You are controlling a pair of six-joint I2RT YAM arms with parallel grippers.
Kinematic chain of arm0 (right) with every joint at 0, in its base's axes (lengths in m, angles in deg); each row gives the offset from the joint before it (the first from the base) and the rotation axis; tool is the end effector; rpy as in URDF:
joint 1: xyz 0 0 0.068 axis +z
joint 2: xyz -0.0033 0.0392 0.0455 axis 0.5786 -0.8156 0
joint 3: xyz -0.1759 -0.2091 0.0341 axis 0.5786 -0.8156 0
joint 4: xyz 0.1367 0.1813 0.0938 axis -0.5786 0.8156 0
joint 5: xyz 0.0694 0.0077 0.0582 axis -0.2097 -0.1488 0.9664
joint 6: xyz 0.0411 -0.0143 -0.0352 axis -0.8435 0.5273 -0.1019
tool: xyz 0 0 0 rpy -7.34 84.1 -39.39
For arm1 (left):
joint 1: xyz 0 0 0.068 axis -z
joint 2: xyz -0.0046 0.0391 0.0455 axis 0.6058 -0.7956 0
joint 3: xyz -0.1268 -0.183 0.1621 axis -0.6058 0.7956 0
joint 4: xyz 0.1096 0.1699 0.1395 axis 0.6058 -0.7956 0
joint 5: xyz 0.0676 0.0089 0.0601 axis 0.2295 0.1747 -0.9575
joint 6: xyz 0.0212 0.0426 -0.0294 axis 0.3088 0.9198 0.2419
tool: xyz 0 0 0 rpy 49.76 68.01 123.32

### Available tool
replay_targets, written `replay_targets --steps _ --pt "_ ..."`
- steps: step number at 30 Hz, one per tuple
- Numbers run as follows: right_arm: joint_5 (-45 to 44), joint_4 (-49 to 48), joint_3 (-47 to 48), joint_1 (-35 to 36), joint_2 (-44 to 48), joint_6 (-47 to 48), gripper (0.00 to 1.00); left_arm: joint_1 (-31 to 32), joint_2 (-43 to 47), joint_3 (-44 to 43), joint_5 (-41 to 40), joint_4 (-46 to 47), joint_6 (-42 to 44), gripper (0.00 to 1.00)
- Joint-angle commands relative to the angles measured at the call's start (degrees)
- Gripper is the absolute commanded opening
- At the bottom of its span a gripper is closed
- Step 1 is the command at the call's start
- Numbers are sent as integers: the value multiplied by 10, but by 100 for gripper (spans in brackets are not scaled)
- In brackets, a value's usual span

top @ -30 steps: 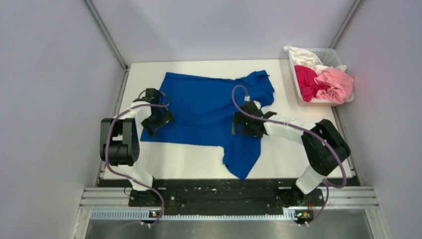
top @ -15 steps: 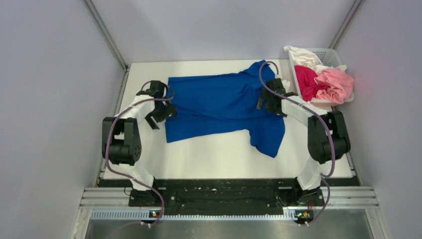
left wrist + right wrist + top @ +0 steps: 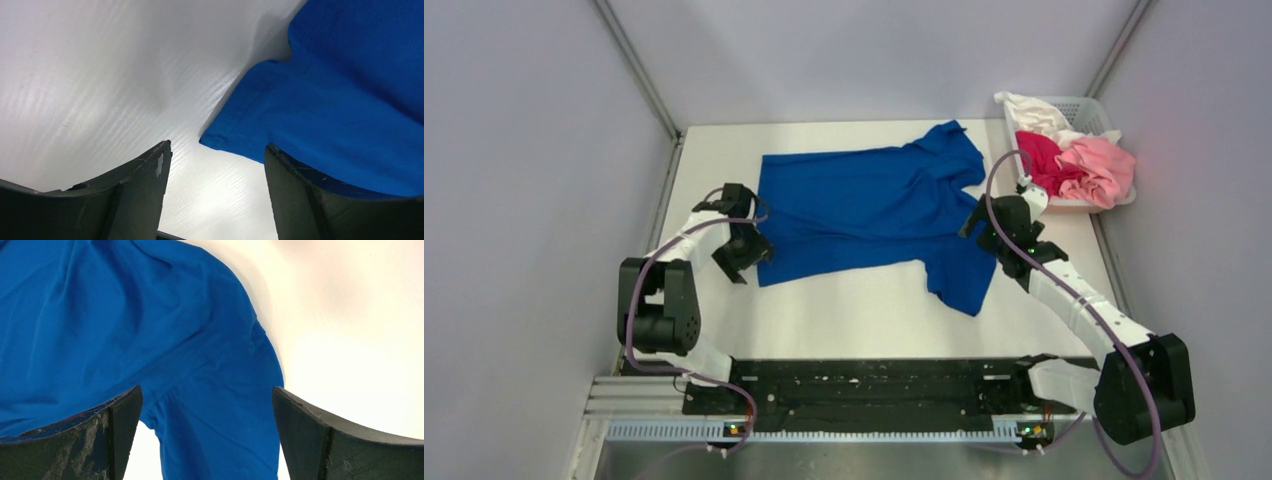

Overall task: Fold and stack the t-shirts
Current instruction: Flatten out the tshirt

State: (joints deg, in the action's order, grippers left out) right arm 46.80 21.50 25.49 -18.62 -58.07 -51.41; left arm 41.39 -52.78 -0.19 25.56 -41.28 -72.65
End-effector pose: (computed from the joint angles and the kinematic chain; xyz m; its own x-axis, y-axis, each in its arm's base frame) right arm 0.2216 0.0530 0.2488 -0.4948 0.4413 -0.7487 0.3486 0.8899 0.2942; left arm 0.2721 -0.0145 0.2044 -0.7033 -0.6670 -0.2457 -0.6726 0.7363 -0.0737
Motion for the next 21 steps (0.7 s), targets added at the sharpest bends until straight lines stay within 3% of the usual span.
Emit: replay_targets --steps 1,5,14,18,21 --pt "-14 10 12 0 3 -12 99 17 -11 4 20 14 -12 70" --pt "4 21 15 0 -7 -9 99 18 -31 9 24 26 -14 57" --pt "0 39 13 0 -7 -12 99 18 -62 24 4 36 -15 55" --pt "4 53 11 0 -3 -13 99 19 -87 18 20 47 -13 42" --pt "7 63 5 0 3 -14 99 21 -89 26 29 62 -15 37"
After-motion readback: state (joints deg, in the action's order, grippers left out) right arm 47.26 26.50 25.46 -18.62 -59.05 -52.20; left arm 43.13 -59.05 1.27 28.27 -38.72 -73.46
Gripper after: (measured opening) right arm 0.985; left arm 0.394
